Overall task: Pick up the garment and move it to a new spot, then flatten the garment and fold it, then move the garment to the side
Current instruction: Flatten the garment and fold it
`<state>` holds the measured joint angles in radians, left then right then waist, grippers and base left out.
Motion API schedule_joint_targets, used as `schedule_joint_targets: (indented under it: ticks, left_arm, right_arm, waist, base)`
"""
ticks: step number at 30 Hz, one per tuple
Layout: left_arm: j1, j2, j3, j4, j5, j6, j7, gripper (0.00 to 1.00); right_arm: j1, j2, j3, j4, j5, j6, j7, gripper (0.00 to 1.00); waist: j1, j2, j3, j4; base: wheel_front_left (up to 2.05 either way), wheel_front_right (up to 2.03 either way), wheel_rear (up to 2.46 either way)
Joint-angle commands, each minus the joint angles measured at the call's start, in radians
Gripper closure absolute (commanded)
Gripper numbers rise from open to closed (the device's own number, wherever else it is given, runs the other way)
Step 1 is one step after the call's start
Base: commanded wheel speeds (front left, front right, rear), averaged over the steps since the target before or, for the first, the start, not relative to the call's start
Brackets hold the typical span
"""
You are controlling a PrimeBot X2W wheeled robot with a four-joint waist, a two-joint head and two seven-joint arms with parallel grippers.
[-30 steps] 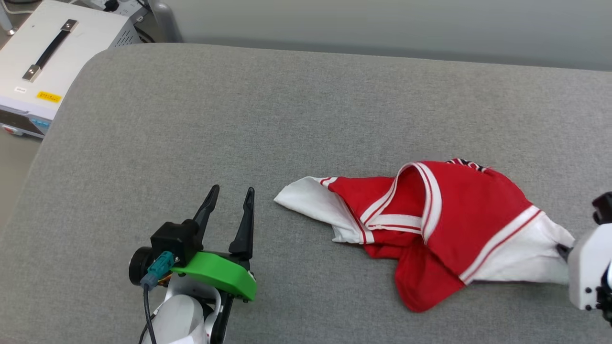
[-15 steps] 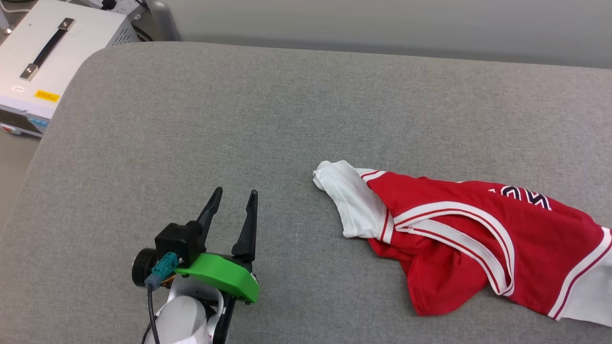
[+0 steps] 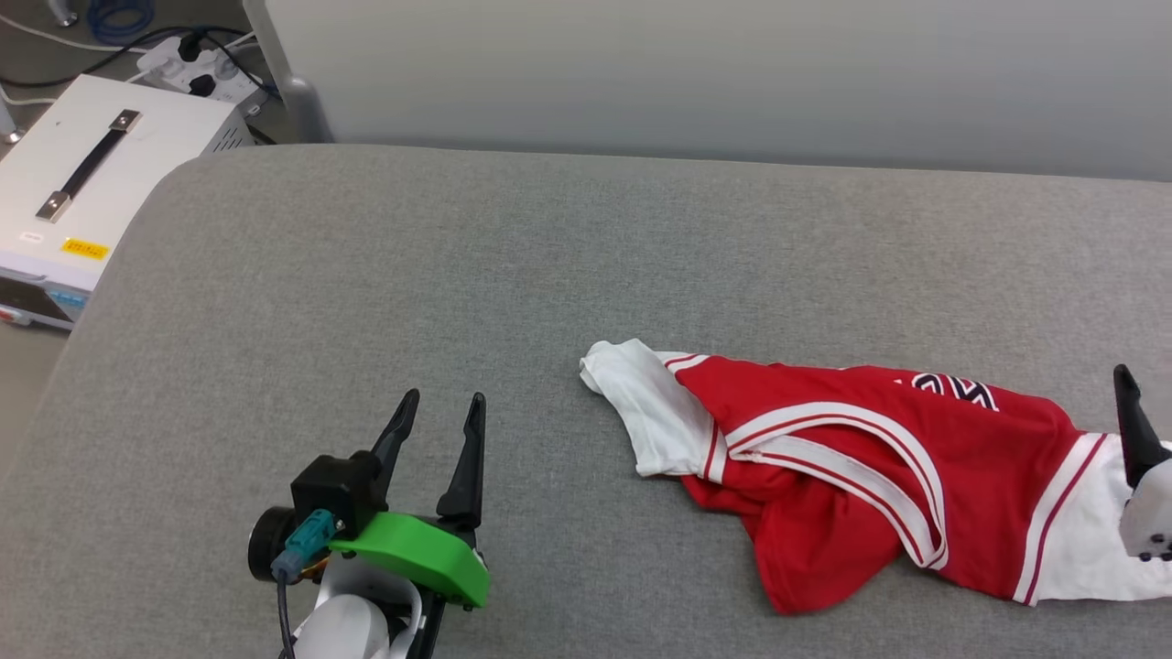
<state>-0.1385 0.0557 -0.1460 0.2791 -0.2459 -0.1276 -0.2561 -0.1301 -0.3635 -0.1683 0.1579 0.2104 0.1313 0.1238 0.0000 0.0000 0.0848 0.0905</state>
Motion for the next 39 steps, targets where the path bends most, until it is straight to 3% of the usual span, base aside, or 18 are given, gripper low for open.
schedule_joint_targets:
  ticks: [1,9,14,19,22,29,34,39]
  left_arm:
    - [0.015,-0.003,0.005,-0.007,-0.006,-0.003,-0.006,0.0]
    - [0.011,0.002,-0.011,-0.032,-0.023,-0.003,-0.006,0.0]
    - [-0.072,0.052,-0.106,-0.005,-0.066,-0.003,0.04,0.0]
    - [-0.243,0.132,-0.206,0.002,-0.148,-0.003,0.227,0.0]
    - [-0.397,0.189,-0.259,0.042,-0.239,-0.003,0.485,0.0]
    - [-0.54,0.244,-0.29,0.135,-0.359,0.005,0.914,0.0]
    - [-0.581,0.261,-0.3,0.148,-0.375,0.015,1.025,0.0]
    - [-0.589,0.27,-0.31,0.176,-0.359,0.028,1.032,0.0]
  right_arm:
    - [0.029,0.029,-0.009,-0.024,0.007,-0.001,-0.031,0.0]
    - [0.111,0.191,-0.048,-0.178,0.004,-0.001,-0.143,0.0]
    - [0.122,0.247,-0.059,-0.243,-0.004,-0.001,-0.147,0.0]
    - [0.118,0.269,-0.067,-0.27,-0.006,-0.001,-0.139,0.0]
    - [0.106,0.275,-0.062,-0.27,-0.009,-0.001,-0.14,0.0]
    - [0.073,0.279,-0.049,-0.255,-0.008,-0.001,-0.15,0.0]
    - [0.056,0.278,-0.027,-0.227,-0.007,-0.001,-0.151,0.0]
    - [0.032,0.276,-0.027,-0.207,-0.002,-0.001,-0.167,0.0]
  waist:
    - [0.0,0.0,-0.017,-0.02]
    - [0.0,0.0,-0.006,-0.066]
    - [0.0,0.0,0.029,-0.098]
    - [0.0,0.0,0.074,-0.126]
    - [0.0,0.0,0.116,-0.15]
    - [0.0,0.0,0.168,-0.197]
    - [0.0,0.0,0.207,-0.225]
    - [0.0,0.0,0.235,-0.247]
  base:
    - [0.0,0.0,0.0]
    - [0.0,0.0,0.0]
    - [0.0,0.0,0.0]
    - [0.0,0.0,0.0]
    - [0.0,0.0,0.0]
    - [0.0,0.0,0.0]
    - [0.0,0.0,0.0]
    - [0.0,0.0,0.0]
